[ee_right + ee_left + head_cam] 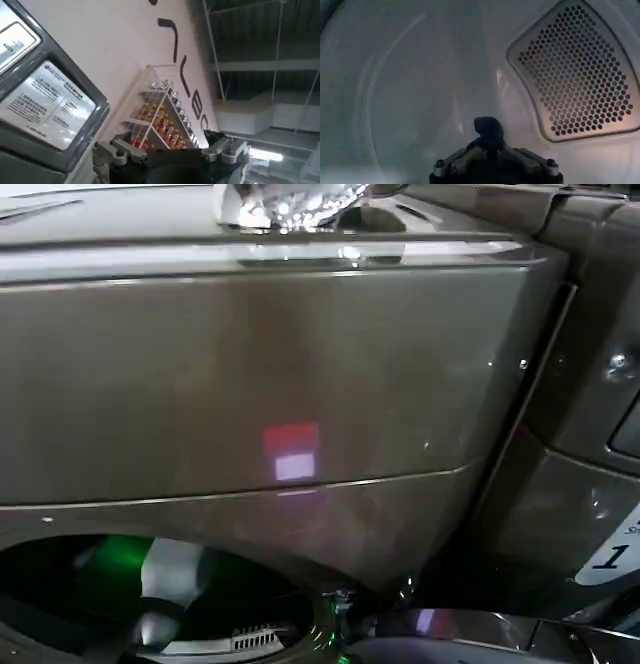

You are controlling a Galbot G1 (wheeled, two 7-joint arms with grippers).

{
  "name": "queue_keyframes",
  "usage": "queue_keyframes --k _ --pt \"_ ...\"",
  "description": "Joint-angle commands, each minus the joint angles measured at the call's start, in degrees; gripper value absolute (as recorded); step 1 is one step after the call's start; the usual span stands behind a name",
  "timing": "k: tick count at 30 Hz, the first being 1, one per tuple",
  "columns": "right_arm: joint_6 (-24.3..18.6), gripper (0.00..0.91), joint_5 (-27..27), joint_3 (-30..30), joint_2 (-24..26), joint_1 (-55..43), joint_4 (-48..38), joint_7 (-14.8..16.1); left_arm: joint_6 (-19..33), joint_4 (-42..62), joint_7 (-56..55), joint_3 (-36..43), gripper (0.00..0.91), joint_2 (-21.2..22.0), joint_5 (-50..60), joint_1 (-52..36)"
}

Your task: Grasp the clothes from the dryer.

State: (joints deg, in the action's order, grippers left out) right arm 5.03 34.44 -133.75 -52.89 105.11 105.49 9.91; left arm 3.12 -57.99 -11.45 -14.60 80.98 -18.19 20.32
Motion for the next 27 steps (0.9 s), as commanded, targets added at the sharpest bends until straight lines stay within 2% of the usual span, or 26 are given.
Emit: queue_keyframes --k 1,27 --pt "-0.13 0.907 0.24 -0.26 0.04 0.09 -0.09 -0.2 0.07 -1.11 -0.81 -0.06 0.0 -0.08 -0.05 0.62" --pt "0.48 0.907 0.32 -1.78 0.47 0.44 0.22 0.09 -0.03 -1.33 -0.49 0.46 0.0 -0.06 0.56 0.18"
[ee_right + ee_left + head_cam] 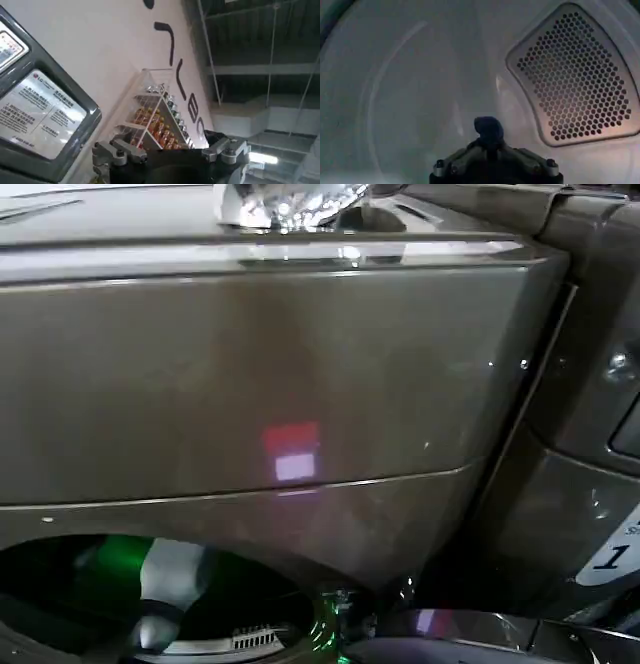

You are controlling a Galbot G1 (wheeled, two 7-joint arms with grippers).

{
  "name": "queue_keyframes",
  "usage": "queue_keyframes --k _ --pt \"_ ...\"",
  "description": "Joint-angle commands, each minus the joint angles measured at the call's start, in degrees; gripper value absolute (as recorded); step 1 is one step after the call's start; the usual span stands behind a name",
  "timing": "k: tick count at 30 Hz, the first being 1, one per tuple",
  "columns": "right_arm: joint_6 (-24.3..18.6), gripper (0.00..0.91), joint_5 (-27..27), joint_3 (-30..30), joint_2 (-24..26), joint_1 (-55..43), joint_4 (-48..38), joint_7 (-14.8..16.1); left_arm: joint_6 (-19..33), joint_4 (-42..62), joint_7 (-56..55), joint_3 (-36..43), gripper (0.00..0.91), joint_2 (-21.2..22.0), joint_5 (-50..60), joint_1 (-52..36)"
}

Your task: Grasp the clothes from the dryer.

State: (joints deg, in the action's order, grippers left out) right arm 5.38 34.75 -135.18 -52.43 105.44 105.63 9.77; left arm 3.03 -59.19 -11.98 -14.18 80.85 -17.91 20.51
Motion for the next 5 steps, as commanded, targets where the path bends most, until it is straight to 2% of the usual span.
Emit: queue_keyframes --k 1,5 --pt "0.14 0.907 0.0 -0.41 0.03 0.17 0.13 0.25 0.06 -0.14 0.05 -0.02 0.0 0.06 0.3 0.01" --pt "0.21 0.907 0.01 -0.55 0.15 0.23 0.35 0.3 0.07 -0.33 0.12 -0.19 0.0 -0.12 0.26 0.08"
